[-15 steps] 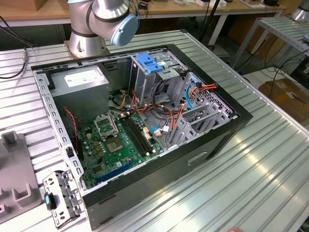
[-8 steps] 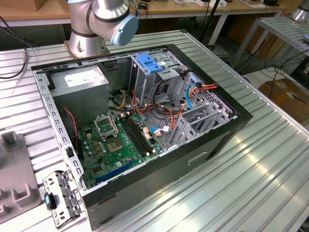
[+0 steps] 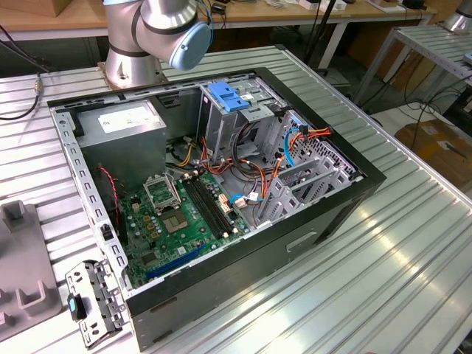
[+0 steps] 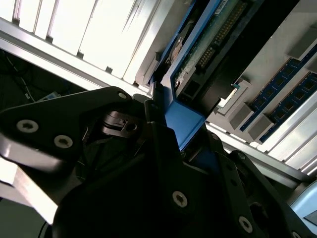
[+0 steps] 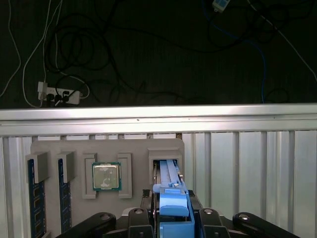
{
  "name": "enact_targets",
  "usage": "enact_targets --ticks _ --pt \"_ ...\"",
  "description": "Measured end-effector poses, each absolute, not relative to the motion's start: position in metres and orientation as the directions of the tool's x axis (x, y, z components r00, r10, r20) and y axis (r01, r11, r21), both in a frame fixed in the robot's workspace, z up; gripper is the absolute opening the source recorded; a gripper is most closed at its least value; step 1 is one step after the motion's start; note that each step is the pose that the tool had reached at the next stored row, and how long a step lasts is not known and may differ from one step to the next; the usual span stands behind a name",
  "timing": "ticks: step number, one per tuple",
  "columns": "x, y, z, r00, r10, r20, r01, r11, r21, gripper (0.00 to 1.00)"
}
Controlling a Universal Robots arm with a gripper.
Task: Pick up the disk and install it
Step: 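Pick up the disk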
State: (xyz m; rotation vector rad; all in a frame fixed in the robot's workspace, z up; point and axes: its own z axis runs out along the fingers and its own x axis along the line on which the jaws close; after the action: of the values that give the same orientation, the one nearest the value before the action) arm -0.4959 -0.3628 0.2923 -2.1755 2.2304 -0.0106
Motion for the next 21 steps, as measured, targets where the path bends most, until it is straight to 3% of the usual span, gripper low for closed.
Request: enact_targets --ticks 21 --pt "-0.496 -0.363 0.310 -0.025 -1.000 -0.014 -0.999 0.025 -0.023 0.37"
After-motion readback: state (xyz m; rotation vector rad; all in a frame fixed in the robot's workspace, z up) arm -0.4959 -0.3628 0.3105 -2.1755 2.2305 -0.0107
